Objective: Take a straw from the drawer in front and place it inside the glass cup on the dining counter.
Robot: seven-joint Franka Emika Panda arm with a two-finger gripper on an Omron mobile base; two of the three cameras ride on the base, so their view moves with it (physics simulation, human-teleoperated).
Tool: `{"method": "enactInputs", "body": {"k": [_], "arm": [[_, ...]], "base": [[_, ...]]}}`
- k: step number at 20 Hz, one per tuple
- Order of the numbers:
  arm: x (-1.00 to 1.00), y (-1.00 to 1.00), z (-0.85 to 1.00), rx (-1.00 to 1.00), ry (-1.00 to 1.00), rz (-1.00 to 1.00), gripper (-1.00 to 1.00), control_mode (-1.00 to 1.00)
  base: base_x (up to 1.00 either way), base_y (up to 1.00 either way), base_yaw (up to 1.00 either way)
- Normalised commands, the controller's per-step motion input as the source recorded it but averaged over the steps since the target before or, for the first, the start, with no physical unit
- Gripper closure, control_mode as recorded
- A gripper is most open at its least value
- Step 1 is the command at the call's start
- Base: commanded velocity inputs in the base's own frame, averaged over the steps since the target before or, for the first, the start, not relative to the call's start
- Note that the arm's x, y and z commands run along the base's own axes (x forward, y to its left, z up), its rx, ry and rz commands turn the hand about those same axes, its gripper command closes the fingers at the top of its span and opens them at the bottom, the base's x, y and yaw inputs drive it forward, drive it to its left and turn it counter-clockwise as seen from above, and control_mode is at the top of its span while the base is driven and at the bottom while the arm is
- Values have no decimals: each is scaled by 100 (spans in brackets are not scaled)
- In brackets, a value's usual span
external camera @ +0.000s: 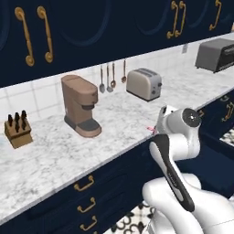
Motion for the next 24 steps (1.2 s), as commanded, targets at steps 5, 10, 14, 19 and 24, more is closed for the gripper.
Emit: {"method": "enactInputs", "body": {"k": [5, 10, 14, 19, 24], "arm": [[0, 0, 0, 0, 0, 0, 100, 100], [0, 0, 0, 0, 0, 0, 100, 100], [0, 0, 0, 0, 0, 0, 100, 100], [0, 0, 0, 0, 0, 0, 100, 100], [0, 0, 0, 0, 0, 0, 100, 100]], "base": [[-38, 57, -47], [-30, 9, -59], [-20, 0, -63], [-22, 0, -63], [-17, 0, -64]]}}
